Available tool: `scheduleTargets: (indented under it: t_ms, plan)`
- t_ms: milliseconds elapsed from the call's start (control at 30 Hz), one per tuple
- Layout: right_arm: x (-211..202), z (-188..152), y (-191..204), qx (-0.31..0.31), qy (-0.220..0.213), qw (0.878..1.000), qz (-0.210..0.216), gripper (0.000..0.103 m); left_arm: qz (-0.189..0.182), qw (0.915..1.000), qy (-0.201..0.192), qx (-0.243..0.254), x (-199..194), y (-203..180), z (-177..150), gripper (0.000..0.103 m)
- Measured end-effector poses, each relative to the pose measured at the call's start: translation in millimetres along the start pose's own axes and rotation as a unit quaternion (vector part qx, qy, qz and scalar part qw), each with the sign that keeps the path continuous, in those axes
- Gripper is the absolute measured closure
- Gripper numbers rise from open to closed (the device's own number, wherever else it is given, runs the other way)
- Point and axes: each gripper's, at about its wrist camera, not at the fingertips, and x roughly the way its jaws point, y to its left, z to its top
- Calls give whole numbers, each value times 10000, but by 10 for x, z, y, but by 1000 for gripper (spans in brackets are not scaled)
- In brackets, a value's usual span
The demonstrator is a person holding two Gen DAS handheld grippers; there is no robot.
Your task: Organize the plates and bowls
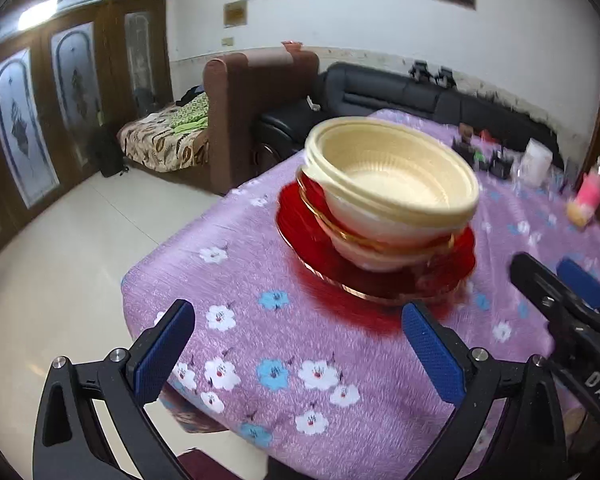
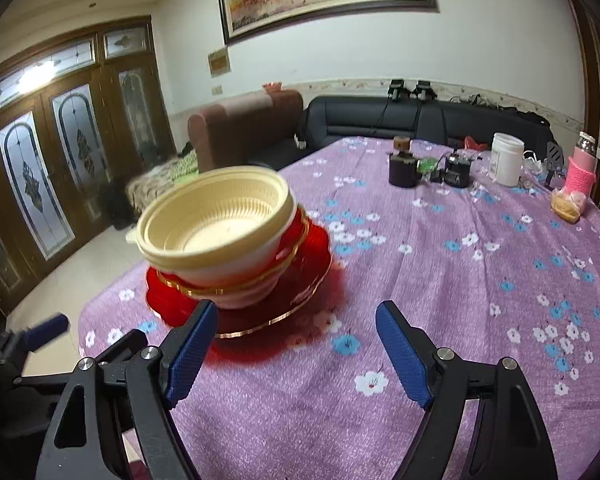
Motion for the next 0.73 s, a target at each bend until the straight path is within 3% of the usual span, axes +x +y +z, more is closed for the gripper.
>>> scheduleTargets:
  t_ms: [133, 233, 400, 500, 733]
  plan:
    - [-138, 60, -92, 180, -358, 9992, -58, 15, -201, 9952, -822, -495, -293, 209, 59, 0]
    - [-68, 83, -88, 129, -258, 9995, -87, 13, -470, 9909, -1085, -649, -371, 293, 106, 0]
    - [120, 5, 42, -176, 152, 9997, 2, 13, -108, 9968, -727, -316, -223, 224, 188, 0]
    - [195, -49, 179, -483, 302, 9984, 65, 13, -179, 9987, -371, -315, -123, 202, 164, 0]
    - [257, -27, 361, -813, 516, 9947, 370, 13, 88, 9994, -134, -291, -59, 187, 192, 0]
